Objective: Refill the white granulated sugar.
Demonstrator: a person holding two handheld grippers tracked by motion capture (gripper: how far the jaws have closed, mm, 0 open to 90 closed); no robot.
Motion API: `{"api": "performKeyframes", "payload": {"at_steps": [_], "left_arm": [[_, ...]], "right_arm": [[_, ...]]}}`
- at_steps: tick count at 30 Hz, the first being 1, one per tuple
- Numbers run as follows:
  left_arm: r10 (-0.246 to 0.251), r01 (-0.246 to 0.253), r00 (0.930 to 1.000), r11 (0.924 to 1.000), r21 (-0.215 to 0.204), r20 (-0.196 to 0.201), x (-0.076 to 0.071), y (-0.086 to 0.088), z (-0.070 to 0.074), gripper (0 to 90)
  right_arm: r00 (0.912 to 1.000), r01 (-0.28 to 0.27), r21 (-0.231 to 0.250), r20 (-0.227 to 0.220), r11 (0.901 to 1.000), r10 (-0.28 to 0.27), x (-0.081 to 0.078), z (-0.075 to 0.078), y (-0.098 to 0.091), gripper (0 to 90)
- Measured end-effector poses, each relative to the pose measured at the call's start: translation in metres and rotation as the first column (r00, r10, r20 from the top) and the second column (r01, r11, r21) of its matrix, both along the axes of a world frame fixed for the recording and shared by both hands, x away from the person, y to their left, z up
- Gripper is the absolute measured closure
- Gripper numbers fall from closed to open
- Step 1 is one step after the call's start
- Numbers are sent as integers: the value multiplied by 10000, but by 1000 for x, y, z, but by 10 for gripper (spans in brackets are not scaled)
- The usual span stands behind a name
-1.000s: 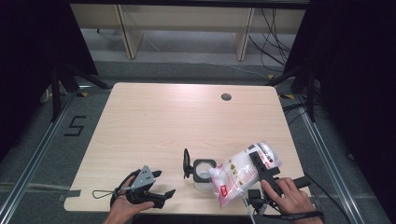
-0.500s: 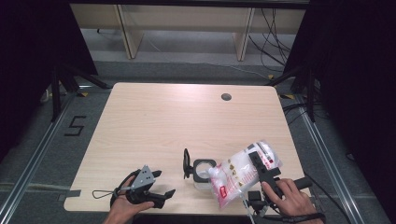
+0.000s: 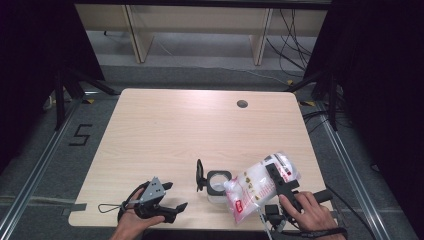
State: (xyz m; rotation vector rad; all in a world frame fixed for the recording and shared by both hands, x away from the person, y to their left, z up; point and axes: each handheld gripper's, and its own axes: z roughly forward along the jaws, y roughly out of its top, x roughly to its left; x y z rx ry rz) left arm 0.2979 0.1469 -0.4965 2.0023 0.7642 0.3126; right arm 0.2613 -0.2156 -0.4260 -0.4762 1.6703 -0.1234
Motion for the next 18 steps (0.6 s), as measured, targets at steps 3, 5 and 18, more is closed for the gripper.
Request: {"api": "performKeyframes", "payload": {"at_steps": [3, 5, 18], "left_arm": [[25, -25, 10000, 10000, 59, -11, 0, -1, 0, 161], [38, -38, 10000, 10000, 73, 3, 0, -1, 0, 161], [31, -31, 10000, 10000, 6, 24, 0, 0, 1, 161]], "right_arm": [[10000, -82, 623, 7, 9980, 81, 2, -6, -4, 426], [10000, -13, 615, -94, 9981, 19, 3, -7, -5, 427], [9999, -97, 642, -67, 9979, 101, 6, -9, -7, 431]]}}
